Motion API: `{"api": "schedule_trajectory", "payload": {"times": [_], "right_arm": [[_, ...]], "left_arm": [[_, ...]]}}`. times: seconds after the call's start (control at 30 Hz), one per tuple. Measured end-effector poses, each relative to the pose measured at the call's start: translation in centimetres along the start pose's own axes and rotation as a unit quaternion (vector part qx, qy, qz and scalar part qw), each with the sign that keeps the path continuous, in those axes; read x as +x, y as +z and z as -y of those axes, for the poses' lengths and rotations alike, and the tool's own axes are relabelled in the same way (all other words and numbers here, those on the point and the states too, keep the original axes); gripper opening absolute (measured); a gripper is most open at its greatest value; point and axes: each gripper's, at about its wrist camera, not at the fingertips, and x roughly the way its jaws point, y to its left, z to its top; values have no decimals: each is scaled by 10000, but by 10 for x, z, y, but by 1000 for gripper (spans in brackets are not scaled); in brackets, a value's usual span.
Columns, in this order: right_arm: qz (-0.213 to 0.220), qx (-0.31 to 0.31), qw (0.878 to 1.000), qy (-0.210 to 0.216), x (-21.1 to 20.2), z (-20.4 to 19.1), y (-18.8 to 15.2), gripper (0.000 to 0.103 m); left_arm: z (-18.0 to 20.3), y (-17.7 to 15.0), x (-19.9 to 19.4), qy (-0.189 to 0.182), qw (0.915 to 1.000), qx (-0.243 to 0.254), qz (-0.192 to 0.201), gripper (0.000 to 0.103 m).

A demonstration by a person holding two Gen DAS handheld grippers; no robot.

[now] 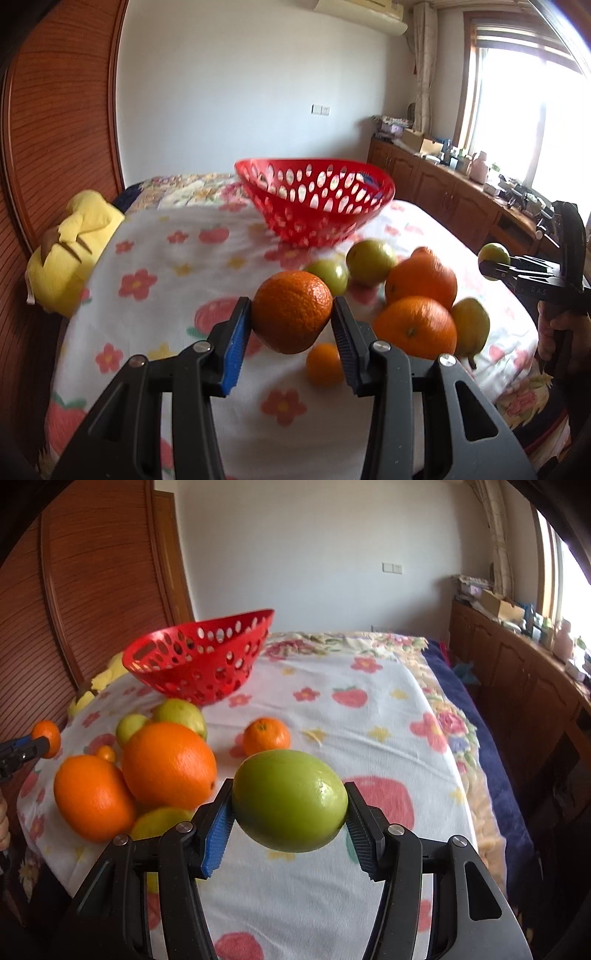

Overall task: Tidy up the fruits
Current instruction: 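Carry the lime in the right tool and mandarin in the left tool over the red basket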

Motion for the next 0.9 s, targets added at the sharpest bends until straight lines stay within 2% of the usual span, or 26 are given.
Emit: {"api": "schedule_trajectory", "payload": {"times": [0.2,0.57,0.9], "right_arm": [[167,-277,9991,262,6,-13,31,58],[317,-839,9939,648,32,-54,91,58],[72,-1091,9902,864,78,-77,125,58]], "left_arm": [[-1,29,10,-132,9998,2,125,42],[7,78,43,-99,9991,333,255,42],[5,102,73,-89,9990,427,121,42]]}}
